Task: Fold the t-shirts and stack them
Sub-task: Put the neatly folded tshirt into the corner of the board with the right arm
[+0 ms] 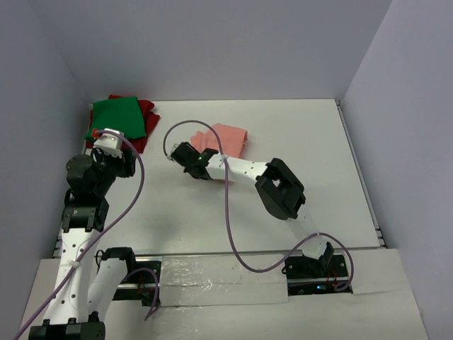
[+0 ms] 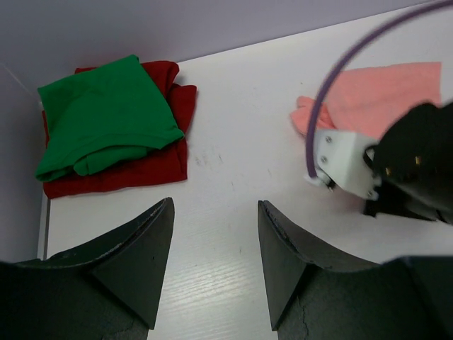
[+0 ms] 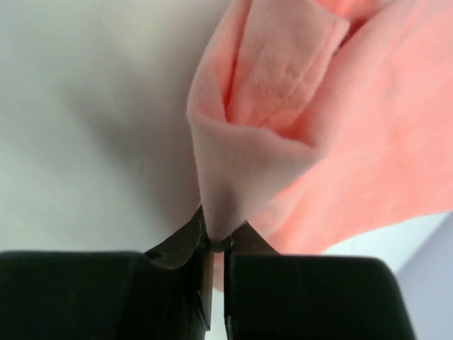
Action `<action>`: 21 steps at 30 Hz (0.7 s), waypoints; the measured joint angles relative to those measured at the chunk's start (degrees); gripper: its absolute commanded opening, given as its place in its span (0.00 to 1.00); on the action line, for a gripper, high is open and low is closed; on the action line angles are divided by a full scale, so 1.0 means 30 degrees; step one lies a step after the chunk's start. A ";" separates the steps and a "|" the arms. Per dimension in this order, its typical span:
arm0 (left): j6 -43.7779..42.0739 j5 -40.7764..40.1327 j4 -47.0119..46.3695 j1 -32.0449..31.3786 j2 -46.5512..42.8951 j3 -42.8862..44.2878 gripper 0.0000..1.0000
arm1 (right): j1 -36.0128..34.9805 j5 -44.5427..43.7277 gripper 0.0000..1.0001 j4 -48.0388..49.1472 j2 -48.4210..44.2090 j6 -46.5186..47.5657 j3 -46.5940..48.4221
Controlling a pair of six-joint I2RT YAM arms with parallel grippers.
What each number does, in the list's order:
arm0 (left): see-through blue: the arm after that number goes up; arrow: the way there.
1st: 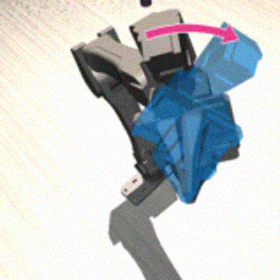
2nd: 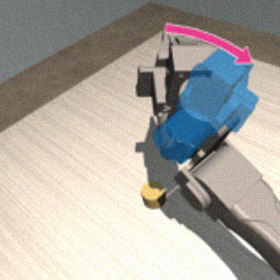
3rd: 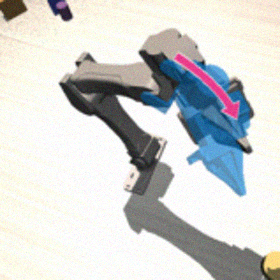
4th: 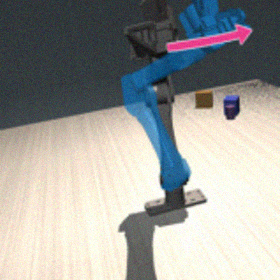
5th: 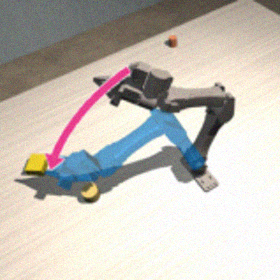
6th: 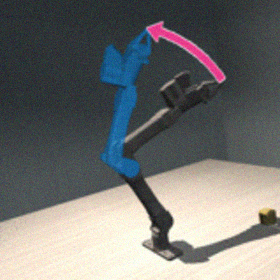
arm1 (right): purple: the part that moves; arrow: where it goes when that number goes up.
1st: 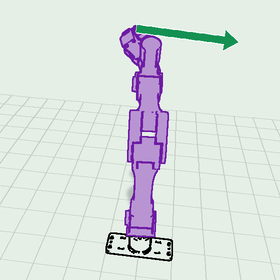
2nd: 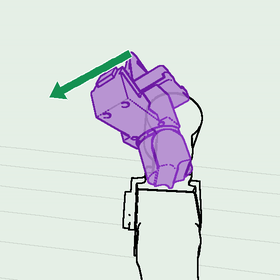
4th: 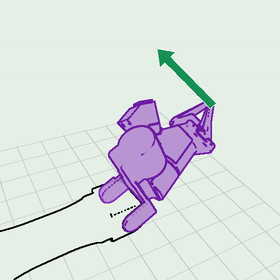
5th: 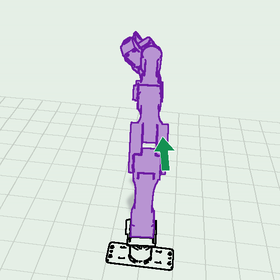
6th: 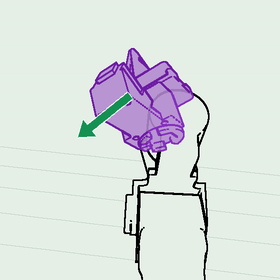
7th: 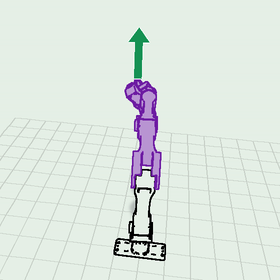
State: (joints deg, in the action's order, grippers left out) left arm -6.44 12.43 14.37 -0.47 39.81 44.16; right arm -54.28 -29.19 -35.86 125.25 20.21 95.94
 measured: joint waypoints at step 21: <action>-0.0058 -0.0750 -0.0168 0.0481 -0.0590 0.0000 0.61 | 0.1588 0.2273 0.00 0.0095 0.6732 0.0444 1.3464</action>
State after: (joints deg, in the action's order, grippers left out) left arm -6.61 10.17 13.87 0.97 38.04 44.16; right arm -49.52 -22.37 -35.57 145.45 21.54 136.33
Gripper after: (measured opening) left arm 0.606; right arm 0.079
